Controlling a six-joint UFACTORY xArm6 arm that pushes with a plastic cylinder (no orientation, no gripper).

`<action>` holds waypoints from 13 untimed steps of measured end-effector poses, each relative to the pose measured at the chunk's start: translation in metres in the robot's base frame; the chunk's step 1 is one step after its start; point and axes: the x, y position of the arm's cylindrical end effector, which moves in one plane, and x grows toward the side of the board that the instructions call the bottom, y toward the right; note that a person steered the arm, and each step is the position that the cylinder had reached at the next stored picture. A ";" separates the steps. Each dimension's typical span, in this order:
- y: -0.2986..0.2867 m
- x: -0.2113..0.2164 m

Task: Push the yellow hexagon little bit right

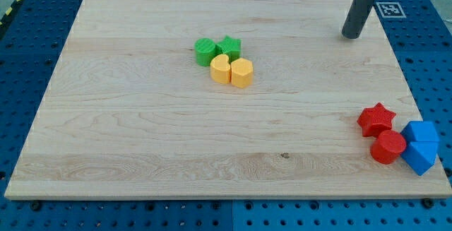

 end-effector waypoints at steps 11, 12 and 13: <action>-0.212 0.158; -0.244 0.149; -0.244 0.149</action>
